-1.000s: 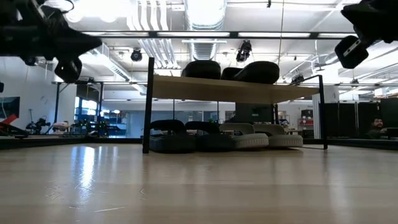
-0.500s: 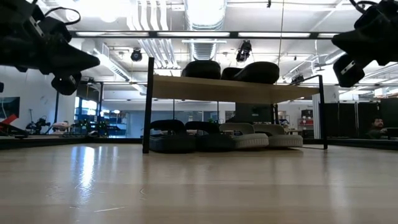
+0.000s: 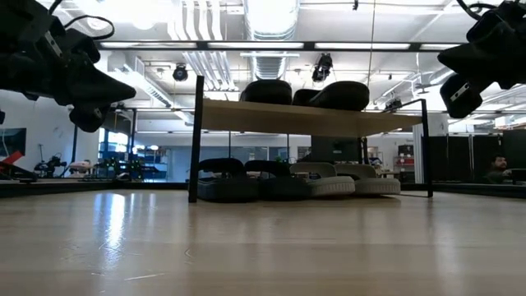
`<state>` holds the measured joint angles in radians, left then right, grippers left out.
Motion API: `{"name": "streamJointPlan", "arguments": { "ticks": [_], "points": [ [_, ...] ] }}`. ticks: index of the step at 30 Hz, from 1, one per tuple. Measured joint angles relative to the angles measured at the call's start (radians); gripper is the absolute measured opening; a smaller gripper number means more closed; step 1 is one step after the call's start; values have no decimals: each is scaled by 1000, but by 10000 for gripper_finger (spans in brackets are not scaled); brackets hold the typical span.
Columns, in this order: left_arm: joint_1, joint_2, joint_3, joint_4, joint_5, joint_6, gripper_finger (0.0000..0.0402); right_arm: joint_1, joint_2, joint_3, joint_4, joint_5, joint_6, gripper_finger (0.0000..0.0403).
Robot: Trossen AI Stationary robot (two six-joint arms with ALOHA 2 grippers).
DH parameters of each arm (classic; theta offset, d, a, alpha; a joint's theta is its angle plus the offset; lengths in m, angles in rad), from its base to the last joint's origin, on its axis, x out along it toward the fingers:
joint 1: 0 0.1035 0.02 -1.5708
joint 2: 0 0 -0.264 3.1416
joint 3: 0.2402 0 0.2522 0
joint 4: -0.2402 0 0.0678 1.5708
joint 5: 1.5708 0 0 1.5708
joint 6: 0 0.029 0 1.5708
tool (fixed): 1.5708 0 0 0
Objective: Pick and place slides into the shelf
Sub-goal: Return to Home Position
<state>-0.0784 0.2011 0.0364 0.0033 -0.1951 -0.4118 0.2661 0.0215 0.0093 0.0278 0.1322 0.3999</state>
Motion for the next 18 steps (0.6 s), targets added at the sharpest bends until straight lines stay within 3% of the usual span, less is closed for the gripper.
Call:
{"name": "streamJointPlan", "arguments": {
  "ticks": [18],
  "points": [
    [0, 33, 0, 9, 0, 0, 0, 0, 1, 0, 0, 0, 0, 9]
  ]
}}
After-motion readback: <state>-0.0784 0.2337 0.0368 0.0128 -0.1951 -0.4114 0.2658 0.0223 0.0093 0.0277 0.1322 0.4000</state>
